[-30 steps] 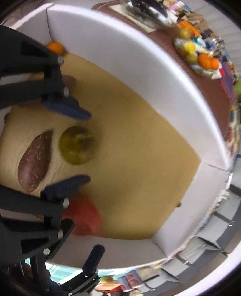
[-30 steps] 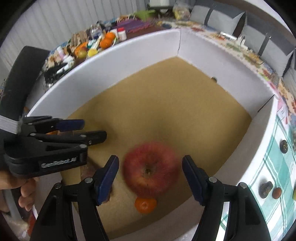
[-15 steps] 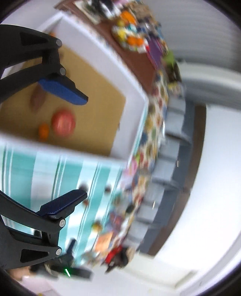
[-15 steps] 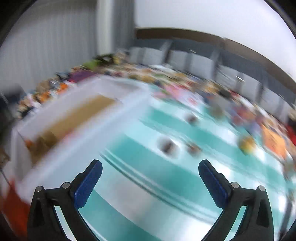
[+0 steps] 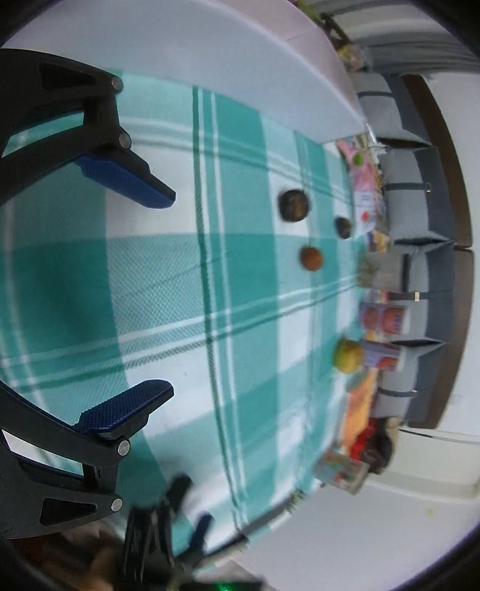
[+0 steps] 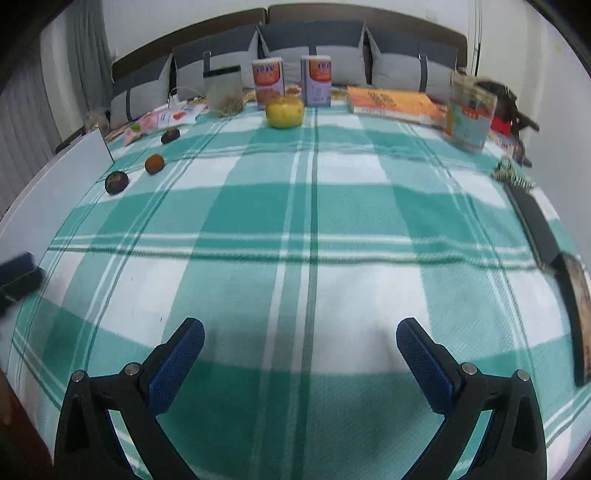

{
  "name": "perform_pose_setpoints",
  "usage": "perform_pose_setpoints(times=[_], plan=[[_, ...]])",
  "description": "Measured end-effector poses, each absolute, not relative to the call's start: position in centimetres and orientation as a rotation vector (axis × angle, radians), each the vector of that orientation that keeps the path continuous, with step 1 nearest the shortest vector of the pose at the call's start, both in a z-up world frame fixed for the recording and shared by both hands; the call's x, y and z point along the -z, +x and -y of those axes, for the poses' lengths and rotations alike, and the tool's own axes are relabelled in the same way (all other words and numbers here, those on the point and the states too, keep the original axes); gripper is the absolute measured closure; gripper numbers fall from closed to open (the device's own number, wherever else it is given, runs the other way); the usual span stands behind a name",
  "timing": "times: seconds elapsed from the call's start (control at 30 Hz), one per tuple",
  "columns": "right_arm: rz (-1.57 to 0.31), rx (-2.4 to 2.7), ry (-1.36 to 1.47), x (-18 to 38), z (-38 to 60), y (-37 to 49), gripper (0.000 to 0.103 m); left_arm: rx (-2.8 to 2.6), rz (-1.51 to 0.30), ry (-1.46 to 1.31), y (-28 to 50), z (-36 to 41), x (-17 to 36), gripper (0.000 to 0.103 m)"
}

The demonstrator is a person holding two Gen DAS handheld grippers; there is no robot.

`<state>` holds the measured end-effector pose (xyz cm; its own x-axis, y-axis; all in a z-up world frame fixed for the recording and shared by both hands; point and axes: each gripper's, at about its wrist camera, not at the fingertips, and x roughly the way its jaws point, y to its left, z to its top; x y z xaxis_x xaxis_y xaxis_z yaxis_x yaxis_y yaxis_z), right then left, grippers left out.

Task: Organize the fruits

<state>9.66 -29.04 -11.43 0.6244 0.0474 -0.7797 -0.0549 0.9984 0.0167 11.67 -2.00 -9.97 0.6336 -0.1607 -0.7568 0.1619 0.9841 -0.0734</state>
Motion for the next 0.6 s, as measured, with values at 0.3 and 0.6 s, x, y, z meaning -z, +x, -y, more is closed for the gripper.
perform_pose_setpoints(times=[0.3,0.6], plan=[[-0.897,-0.119,-0.060,12.8,26.7,9.9,0.000,0.167,-0.906,0.052,11.6,3.0,13.6,0.008],[-0.897,-0.117,-0.084,13.2,25.9,10.7,0.000,0.164,-0.924,0.063,12.1,3.5,14.0,0.003]])
